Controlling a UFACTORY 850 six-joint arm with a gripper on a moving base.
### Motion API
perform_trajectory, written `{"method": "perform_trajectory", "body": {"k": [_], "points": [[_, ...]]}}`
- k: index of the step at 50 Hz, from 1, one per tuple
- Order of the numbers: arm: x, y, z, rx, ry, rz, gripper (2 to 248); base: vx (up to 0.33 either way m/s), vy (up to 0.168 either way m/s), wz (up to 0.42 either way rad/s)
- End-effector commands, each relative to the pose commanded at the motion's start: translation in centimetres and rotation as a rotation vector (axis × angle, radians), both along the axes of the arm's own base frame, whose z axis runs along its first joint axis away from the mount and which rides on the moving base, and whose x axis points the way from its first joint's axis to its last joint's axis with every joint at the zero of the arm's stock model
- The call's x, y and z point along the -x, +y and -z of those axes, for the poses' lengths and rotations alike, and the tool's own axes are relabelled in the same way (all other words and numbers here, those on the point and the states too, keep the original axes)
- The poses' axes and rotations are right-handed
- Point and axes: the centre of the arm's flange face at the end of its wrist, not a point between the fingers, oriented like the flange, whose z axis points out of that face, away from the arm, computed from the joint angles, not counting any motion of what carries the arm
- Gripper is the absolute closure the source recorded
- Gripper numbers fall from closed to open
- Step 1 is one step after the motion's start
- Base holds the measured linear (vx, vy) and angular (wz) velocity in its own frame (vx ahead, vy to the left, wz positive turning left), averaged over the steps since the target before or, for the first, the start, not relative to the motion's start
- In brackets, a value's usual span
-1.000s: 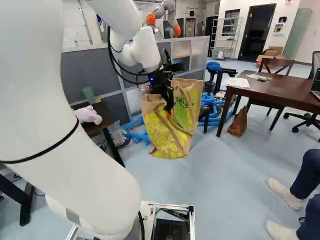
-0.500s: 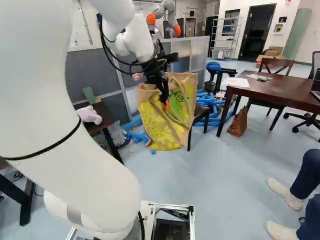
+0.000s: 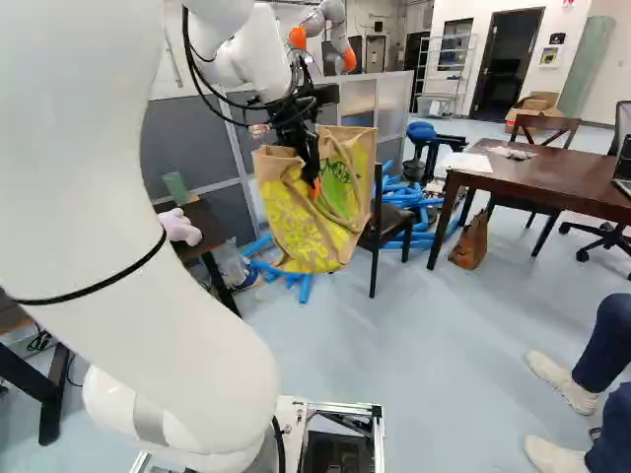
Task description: Pick up the bag on the ground and place it on the table
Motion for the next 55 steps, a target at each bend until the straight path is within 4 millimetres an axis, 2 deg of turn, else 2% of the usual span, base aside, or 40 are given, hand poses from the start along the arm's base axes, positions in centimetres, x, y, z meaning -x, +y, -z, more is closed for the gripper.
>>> {"method": "perform_trajectory", "body": {"k": [29,55], "points": [[-1.3,3.4,-4.6,-0.058,0.111,0.004,215,0.0,0.0,0.0],[-1.6,8.1,-9.0,-0.086,0.108,-0.07,215,0.0,0.0,0.0]]}}
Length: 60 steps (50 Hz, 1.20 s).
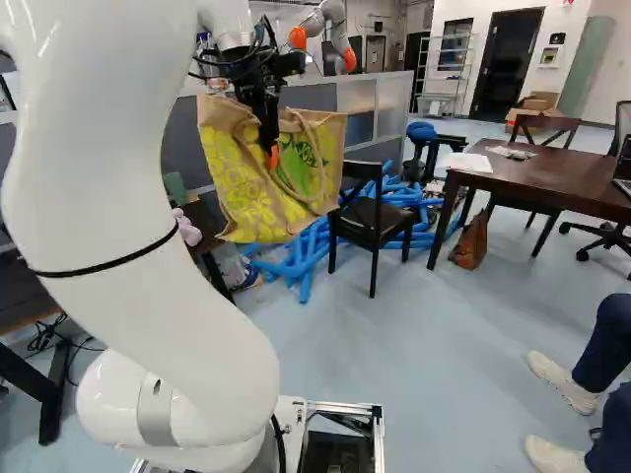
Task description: Pick up the bag on the ground and place it on the table
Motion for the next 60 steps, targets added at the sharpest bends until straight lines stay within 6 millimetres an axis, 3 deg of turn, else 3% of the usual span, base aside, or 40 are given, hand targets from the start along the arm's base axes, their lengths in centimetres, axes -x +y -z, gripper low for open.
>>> {"method": "perform_trajectory", "body": {"k": [20,45,60], "points": [[1.3,1.7,-3.0,-0.011,-0.062,-0.039,215,0.0,0.0,0.0],[1.4,1.8,-3.2,-0.012,-0.067,-0.041,215,-0.008,0.001,0.004],[1.4,1.8,-3.2,-0.012,-0.067,-0.041,215,-0.002,0.041,0.2]]}}
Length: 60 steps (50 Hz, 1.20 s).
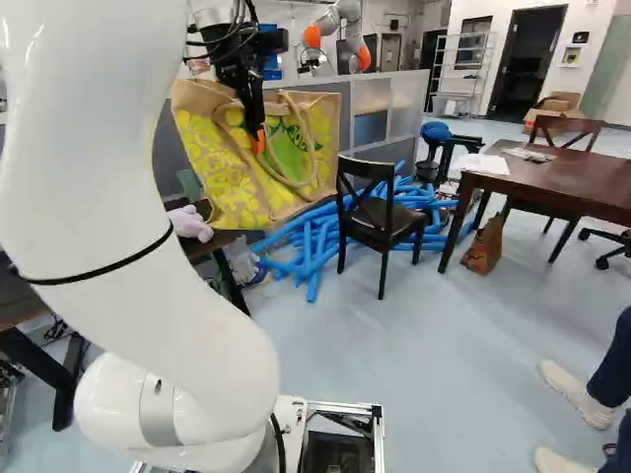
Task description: Pick up the bag on the ground and place it on the table
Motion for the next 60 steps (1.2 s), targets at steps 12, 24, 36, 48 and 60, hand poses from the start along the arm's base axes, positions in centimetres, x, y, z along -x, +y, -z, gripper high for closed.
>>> {"method": "perform_trajectory", "body": {"k": [12,24,36,48,60], "points": [[0.0,0.0,0.0,0.0,0.0,0.0,215,0.0,0.079,0.365],[0.0,0.0,0.0,0.0,0.0,0.0,215,-0.001,0.102,0.481],[0.0,0.0,0.0,0.0,0.0,0.0,215,0.0,0.107,0.499],[0.0,0.0,0.0,0.0,0.0,0.0,215,0.0,0.103,0.491],[0.0,0.0,0.0,0.0,0.0,0.0,215,0.0,0.107,0.503]]}}
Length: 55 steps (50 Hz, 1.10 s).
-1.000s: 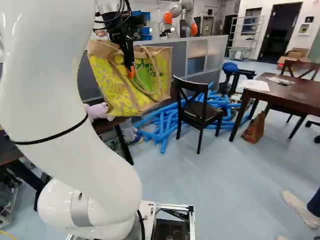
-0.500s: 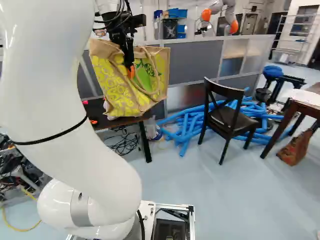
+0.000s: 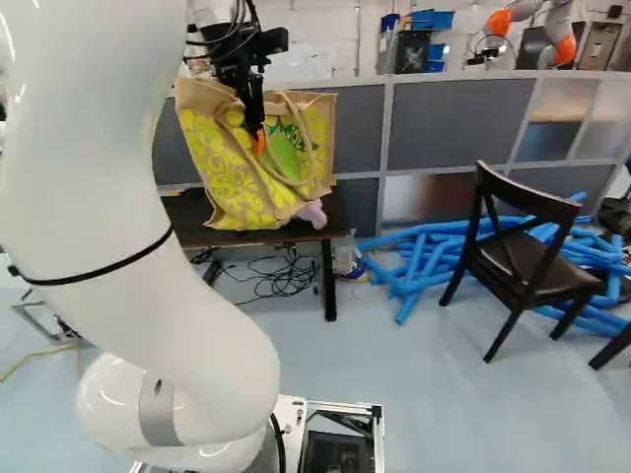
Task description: Pick up the bag on the ground and place it on the table
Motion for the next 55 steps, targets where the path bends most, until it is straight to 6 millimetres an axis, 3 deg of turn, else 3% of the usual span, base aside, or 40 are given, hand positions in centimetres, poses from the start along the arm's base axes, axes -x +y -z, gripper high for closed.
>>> {"method": "perform_trajectory", "body": {"k": [15,55], "points": [[0.0,0.0,0.0,0.0,0.0,0.0,215,0.001,0.102,0.474],[0.0,0.0,0.0,0.0,0.0,0.0,215,-0.002,0.071,0.336]]}}
